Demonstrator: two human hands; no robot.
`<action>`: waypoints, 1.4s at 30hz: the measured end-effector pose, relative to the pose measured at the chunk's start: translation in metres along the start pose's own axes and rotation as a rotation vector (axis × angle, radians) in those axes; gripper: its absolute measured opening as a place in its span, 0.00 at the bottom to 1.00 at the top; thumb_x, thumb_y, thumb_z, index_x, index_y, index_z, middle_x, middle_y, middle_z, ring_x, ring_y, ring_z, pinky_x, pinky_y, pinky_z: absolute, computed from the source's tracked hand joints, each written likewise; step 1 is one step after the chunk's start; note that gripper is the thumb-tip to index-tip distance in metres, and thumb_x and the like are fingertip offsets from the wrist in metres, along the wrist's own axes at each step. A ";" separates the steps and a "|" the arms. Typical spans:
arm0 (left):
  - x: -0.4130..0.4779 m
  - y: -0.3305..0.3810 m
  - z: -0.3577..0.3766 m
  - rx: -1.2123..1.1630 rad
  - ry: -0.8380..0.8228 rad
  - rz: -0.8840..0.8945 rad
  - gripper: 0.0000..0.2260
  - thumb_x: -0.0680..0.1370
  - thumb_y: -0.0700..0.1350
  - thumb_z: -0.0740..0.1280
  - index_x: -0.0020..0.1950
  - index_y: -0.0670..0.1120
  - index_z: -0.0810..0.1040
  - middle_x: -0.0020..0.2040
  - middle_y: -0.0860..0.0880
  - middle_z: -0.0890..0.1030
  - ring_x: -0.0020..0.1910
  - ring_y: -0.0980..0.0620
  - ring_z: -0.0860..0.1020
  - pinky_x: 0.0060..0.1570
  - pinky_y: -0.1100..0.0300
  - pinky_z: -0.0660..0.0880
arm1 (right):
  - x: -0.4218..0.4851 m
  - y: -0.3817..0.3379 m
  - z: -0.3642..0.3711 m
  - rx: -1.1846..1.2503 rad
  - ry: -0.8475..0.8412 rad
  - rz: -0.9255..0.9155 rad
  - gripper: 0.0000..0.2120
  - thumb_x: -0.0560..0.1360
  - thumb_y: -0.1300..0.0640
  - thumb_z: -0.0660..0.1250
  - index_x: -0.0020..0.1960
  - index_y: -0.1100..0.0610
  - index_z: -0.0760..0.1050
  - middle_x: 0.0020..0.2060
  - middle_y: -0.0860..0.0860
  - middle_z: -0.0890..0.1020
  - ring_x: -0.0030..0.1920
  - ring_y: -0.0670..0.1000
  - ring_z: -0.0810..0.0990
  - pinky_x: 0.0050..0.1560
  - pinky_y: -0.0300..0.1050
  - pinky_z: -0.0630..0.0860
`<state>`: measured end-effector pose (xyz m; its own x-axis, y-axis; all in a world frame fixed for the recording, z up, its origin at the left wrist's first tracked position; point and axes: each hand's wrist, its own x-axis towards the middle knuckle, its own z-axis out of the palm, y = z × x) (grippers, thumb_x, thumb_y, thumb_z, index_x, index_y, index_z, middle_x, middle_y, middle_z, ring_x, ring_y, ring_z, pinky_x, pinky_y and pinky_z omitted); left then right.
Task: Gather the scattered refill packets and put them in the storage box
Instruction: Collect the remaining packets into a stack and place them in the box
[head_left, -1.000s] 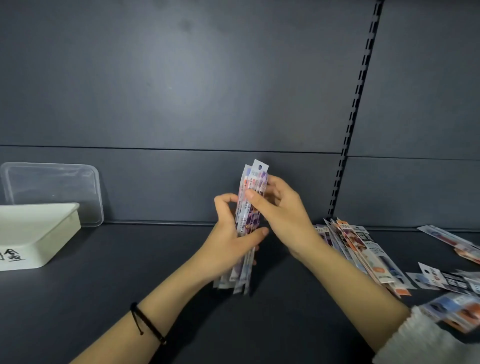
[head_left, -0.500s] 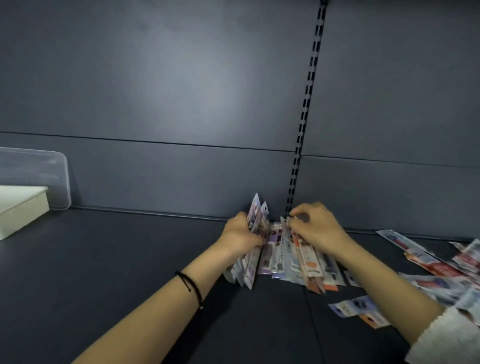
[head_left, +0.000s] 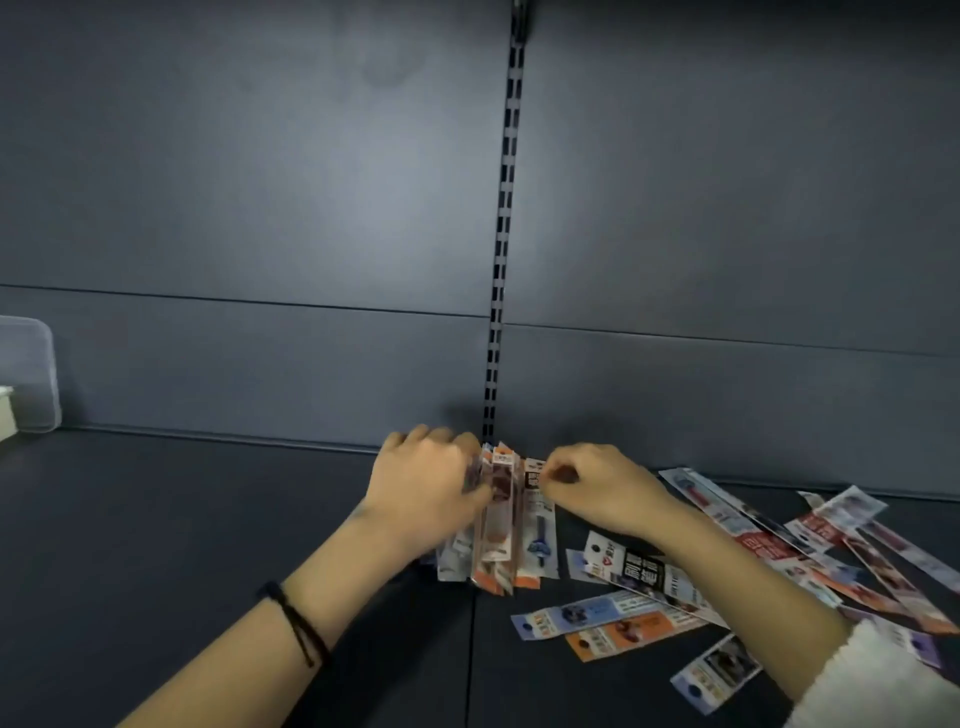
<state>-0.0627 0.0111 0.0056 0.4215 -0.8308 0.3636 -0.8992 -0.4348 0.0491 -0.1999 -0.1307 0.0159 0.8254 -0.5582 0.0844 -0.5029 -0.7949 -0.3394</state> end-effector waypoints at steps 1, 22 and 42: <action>-0.001 0.011 0.001 0.044 0.026 0.064 0.17 0.76 0.57 0.58 0.61 0.52 0.74 0.57 0.51 0.79 0.59 0.48 0.74 0.59 0.54 0.67 | -0.004 0.006 -0.002 -0.012 0.008 0.007 0.10 0.74 0.46 0.62 0.49 0.46 0.80 0.51 0.44 0.81 0.51 0.48 0.79 0.53 0.52 0.78; 0.066 0.215 0.059 -0.095 -0.023 0.236 0.26 0.75 0.63 0.62 0.71 0.58 0.65 0.66 0.52 0.74 0.67 0.50 0.69 0.63 0.54 0.64 | -0.077 0.214 -0.068 0.047 -0.087 0.076 0.19 0.73 0.41 0.67 0.59 0.48 0.77 0.51 0.45 0.81 0.47 0.42 0.78 0.54 0.43 0.77; 0.062 0.200 0.080 -0.200 0.051 0.348 0.31 0.75 0.61 0.64 0.76 0.59 0.57 0.76 0.60 0.60 0.77 0.59 0.51 0.72 0.56 0.48 | -0.073 0.210 -0.049 0.521 0.105 0.149 0.19 0.68 0.61 0.74 0.58 0.52 0.76 0.46 0.48 0.84 0.45 0.46 0.83 0.46 0.44 0.80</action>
<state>-0.2067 -0.1550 -0.0369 0.0858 -0.8959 0.4359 -0.9944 -0.0499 0.0930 -0.3785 -0.2690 -0.0156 0.7115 -0.6977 0.0837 -0.3970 -0.4974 -0.7714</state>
